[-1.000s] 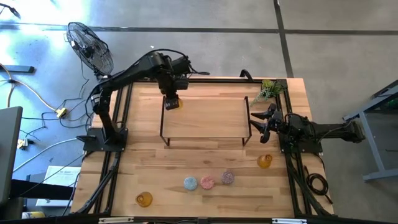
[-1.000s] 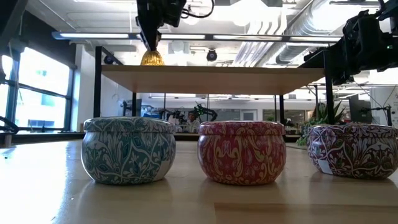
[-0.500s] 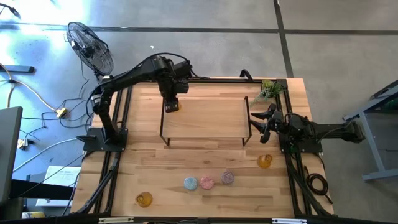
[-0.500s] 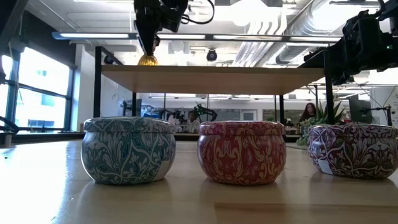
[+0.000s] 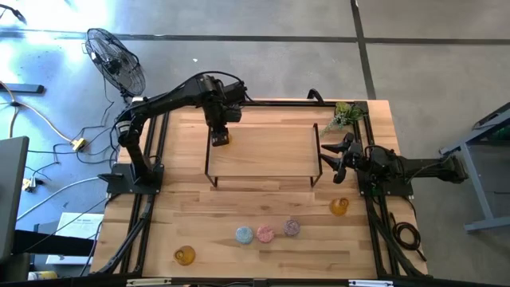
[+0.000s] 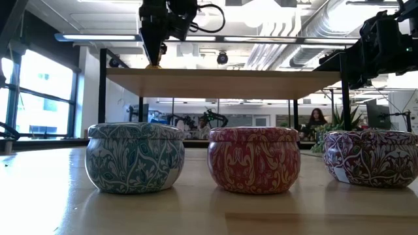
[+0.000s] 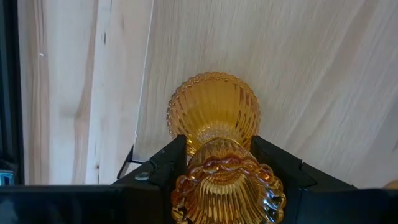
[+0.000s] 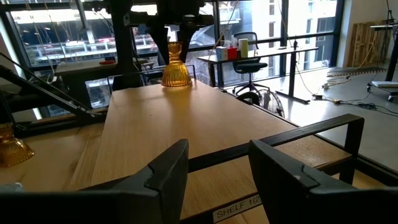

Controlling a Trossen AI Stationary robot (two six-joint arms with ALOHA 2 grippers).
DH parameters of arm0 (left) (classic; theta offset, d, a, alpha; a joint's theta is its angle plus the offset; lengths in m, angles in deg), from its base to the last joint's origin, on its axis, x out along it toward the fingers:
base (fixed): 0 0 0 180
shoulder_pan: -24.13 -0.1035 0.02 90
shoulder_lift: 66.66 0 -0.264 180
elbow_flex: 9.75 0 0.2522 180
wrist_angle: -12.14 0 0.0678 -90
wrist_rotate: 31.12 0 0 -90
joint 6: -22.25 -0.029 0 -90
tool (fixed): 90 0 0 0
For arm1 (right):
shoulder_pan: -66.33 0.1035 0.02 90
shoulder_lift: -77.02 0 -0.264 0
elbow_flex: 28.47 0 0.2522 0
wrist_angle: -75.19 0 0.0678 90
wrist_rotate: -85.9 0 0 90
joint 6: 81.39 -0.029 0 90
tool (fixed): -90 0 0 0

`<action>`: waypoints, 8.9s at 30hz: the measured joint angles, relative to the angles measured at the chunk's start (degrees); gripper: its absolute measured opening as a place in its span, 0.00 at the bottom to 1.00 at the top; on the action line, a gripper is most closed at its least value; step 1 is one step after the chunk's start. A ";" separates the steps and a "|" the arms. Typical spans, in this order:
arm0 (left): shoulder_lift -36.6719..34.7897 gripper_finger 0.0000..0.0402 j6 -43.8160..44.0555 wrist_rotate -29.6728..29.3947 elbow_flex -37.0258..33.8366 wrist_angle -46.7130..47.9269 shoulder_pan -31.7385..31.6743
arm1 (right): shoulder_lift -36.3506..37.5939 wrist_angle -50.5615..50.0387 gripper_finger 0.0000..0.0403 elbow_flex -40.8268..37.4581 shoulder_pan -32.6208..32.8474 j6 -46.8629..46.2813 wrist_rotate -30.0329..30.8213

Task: Pick & Place candle stick holders
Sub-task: Put the top left yellow glass candle holder on the shelf, then put the blue scented candle on the shelf

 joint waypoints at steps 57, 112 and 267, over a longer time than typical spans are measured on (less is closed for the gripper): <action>-2.75 0.76 3.69 4.10 26.49 3.08 7.20 | 0.00 -0.22 0.41 0.00 0.00 0.02 -0.15; -3.10 0.76 49.70 -35.65 -2.12 -26.42 56.28 | 0.04 12.61 0.41 0.09 0.04 12.35 -19.17; 23.76 0.76 52.49 -8.41 -2.10 -33.02 53.29 | -0.81 10.05 0.41 0.17 0.07 10.99 -22.21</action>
